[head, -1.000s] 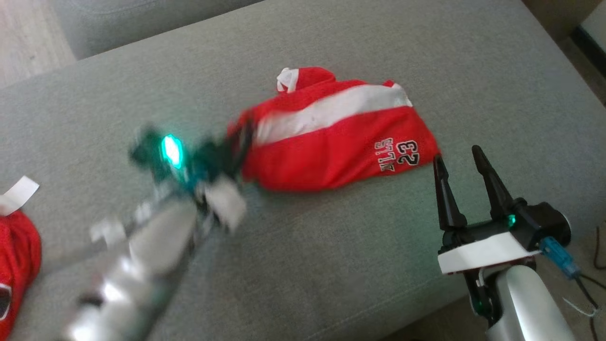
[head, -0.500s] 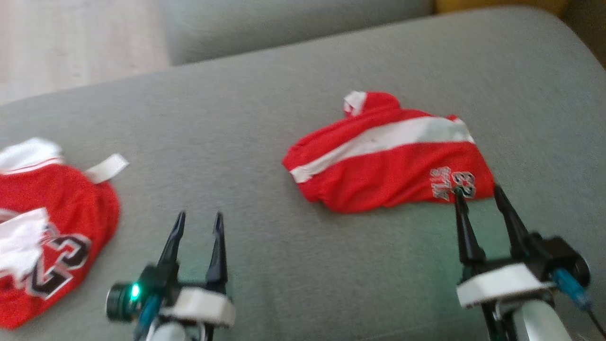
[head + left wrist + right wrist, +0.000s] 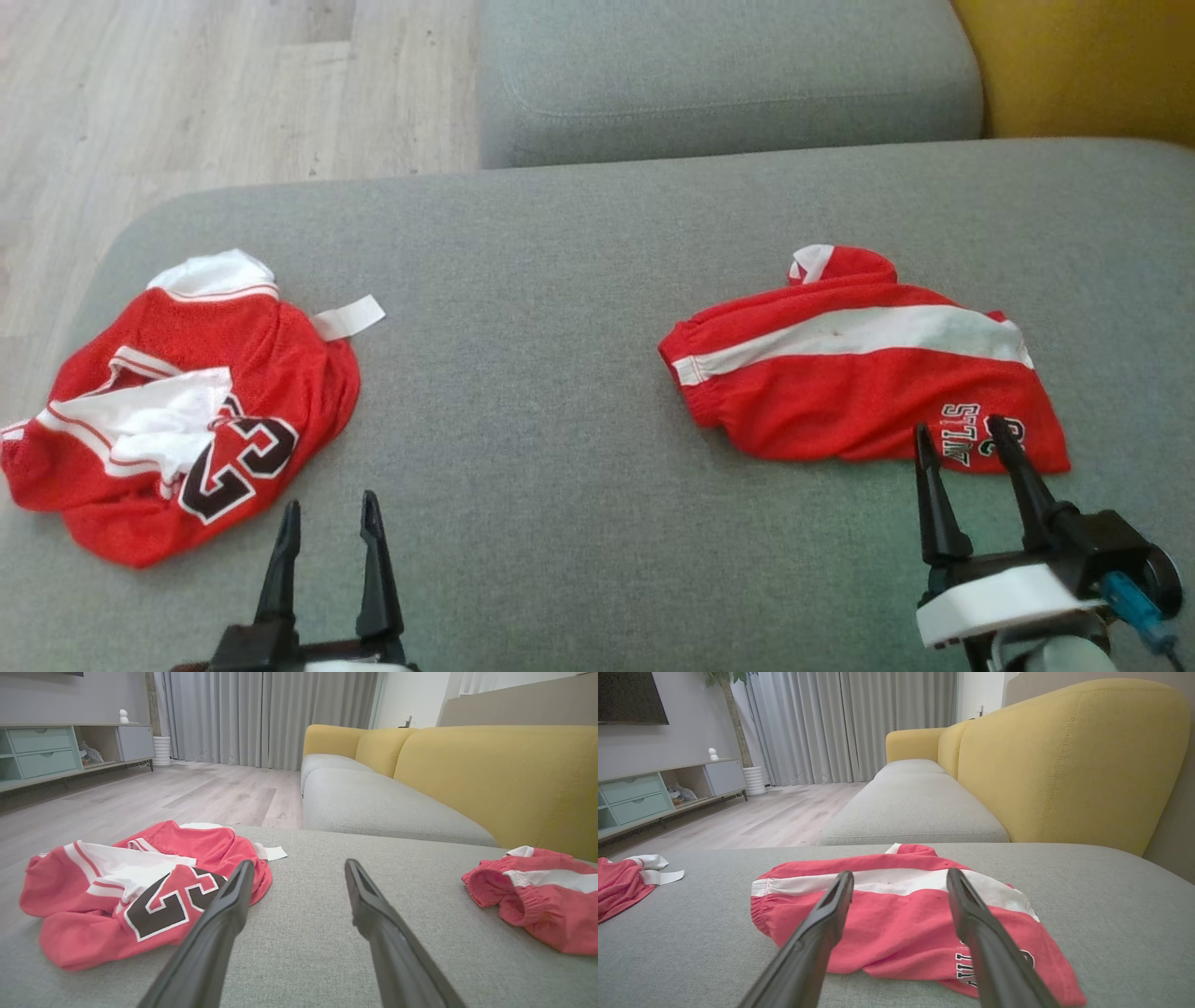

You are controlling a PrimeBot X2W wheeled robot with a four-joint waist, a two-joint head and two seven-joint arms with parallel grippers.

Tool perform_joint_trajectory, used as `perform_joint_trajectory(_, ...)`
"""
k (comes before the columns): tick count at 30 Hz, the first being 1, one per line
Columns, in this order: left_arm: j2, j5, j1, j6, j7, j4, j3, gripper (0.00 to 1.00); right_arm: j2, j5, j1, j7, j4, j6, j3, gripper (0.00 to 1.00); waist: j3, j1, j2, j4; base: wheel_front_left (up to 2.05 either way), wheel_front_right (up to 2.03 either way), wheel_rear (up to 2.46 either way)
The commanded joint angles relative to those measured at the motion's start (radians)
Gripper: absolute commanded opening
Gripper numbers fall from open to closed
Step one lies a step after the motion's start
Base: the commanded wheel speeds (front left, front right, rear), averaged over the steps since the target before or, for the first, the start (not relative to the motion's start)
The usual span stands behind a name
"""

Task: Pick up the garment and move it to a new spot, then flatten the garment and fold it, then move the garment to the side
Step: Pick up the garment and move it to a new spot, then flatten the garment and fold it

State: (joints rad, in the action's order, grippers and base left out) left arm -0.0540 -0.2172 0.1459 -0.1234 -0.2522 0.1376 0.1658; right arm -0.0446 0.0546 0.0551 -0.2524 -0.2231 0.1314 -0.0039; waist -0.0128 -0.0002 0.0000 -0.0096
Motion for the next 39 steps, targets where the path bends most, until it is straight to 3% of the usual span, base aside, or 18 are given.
perform_joint_trajectory(1, 0.003, 0.017, -0.044, -0.004, -0.009, -0.033, -0.022, 1.00, -0.006, 0.010, -0.022, -0.009, 0.027, -0.001, 0.023, 1.00, 0.000, 0.0002, 0.0000, 0.001, 0.00, 0.00, 0.00)
perform_joint_trajectory(26, 0.004, 0.027, -0.052, -0.001, -0.009, 0.007, -0.007, 1.00, -0.006, 0.000, -0.025, -0.009, 0.016, -0.001, 0.027, 1.00, -0.018, 0.0002, 0.0000, -0.001, 0.00, 0.00, 0.00)
perform_joint_trajectory(39, 0.004, -0.062, -0.108, 0.052, -0.010, 0.092, 0.057, 1.00, -0.006, -0.004, -0.037, -0.009, 0.021, -0.001, 0.039, 1.00, 0.021, 0.0002, 0.0000, -0.051, 0.00, 0.00, 0.00)
